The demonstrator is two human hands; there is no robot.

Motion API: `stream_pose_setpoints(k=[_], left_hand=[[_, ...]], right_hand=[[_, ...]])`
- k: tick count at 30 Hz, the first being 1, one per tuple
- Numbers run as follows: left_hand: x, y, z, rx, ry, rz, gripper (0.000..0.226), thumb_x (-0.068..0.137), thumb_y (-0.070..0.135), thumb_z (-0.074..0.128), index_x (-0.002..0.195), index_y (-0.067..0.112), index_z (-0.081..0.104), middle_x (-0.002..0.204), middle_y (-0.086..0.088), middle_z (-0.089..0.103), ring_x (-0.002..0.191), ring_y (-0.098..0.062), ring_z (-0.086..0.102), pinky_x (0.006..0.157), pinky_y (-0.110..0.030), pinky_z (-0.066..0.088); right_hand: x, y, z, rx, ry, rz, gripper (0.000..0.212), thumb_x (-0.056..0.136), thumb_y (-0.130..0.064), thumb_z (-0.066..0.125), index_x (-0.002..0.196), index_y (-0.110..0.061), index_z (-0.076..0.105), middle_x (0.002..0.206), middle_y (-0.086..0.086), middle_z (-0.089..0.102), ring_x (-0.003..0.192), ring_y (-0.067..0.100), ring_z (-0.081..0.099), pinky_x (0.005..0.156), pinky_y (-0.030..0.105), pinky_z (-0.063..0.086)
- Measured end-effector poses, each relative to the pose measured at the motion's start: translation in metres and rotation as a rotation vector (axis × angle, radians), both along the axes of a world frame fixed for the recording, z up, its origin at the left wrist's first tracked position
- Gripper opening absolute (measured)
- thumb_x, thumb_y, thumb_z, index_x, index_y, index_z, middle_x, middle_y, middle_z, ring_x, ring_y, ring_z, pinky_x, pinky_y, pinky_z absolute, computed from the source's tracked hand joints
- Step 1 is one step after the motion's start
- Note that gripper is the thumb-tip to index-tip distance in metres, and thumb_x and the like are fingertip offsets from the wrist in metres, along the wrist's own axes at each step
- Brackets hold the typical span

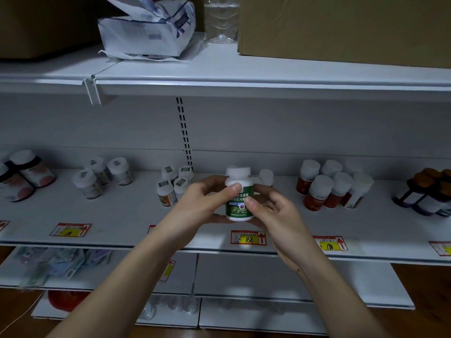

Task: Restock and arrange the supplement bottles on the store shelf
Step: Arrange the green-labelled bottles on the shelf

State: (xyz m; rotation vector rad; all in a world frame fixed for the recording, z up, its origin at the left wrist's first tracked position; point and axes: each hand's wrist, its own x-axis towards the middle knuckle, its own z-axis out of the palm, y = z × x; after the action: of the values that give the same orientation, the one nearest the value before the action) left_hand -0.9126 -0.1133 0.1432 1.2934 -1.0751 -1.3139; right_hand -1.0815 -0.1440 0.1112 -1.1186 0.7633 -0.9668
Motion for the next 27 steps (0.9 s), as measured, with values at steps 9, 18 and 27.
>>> stream_pose_setpoints(k=[9,18,27], left_hand=[[0.011,0.001,0.014,-0.278,-0.087,-0.074,0.049,0.073,0.015,0.084,0.118,0.016,0.064,0.117,0.002,0.072,0.115,-0.013,0.065,0.089,-0.028,0.055],[0.012,0.008,0.035,-0.482,-0.092,-0.171,0.06,0.06,-0.008,0.084,0.111,0.017,0.065,0.115,0.014,0.069,0.118,-0.007,0.06,0.086,-0.022,0.053],[0.015,0.008,0.038,-0.487,-0.066,-0.208,0.056,0.063,0.009,0.083,0.113,0.029,0.071,0.121,0.011,0.067,0.125,-0.01,0.057,0.09,-0.023,0.052]], right_hand=[[-0.009,-0.007,0.018,-0.34,0.063,0.032,0.051,0.084,0.009,0.069,0.123,-0.024,0.062,0.124,-0.007,0.069,0.122,0.01,0.06,0.096,0.022,0.05],[-0.015,-0.006,0.045,-0.478,-0.04,0.069,0.057,0.075,0.021,0.07,0.106,-0.027,0.067,0.12,-0.005,0.067,0.126,0.017,0.056,0.106,0.042,0.048],[-0.014,-0.006,0.048,-0.496,-0.057,0.089,0.055,0.076,0.014,0.07,0.105,-0.032,0.069,0.122,-0.004,0.066,0.128,0.019,0.055,0.102,0.036,0.05]])
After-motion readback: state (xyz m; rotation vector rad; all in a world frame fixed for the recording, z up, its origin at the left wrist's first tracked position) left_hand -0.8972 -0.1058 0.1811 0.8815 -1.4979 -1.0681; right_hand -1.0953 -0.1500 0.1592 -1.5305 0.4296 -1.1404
